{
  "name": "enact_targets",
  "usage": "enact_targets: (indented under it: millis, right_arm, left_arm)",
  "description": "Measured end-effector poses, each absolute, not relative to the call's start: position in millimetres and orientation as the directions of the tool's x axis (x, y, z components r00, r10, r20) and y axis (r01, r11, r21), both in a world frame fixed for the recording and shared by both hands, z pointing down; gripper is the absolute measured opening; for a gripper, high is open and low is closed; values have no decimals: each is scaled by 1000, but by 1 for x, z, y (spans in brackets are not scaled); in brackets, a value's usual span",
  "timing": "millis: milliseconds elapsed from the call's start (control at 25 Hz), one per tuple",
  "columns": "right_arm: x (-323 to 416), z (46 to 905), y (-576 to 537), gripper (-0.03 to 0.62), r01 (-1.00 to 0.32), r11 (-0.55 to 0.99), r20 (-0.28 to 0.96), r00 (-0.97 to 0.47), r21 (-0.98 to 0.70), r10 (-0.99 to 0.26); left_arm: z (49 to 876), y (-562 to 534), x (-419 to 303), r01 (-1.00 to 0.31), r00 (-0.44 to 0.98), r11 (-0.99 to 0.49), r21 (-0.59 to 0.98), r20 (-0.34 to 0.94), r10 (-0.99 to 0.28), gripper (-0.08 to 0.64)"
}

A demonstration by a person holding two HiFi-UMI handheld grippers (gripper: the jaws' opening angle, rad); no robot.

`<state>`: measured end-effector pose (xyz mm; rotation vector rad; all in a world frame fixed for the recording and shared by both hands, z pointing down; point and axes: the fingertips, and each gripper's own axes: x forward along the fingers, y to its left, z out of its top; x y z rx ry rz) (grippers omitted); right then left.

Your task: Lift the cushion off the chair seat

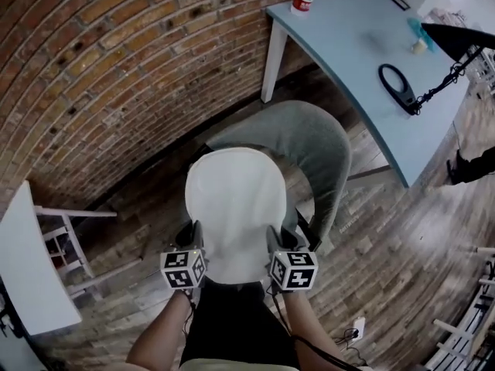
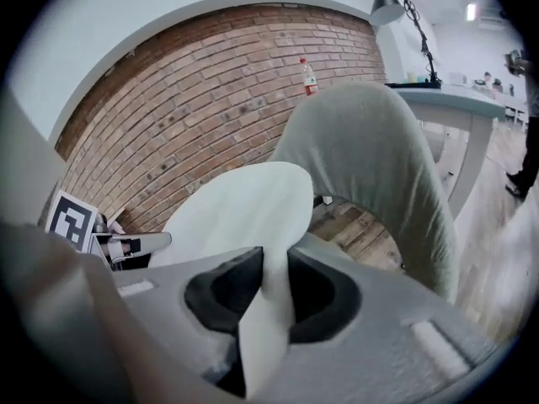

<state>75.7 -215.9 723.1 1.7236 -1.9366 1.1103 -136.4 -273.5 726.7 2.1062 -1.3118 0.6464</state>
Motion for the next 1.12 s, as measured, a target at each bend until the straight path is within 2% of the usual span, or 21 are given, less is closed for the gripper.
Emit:
enact_targets:
  millis: [680,1120]
  right_arm:
    - [75,525,-168,80,-958,60,572,-218,-282,-791]
    - [78,454,-154,78,-961,120,499,-234,-250,-834]
  left_arm:
    - [531,-222,-139,-905,420,-383,184,521,-743,28]
    - [464,-205,-137,-907,419,-386,168,449,-790,28]
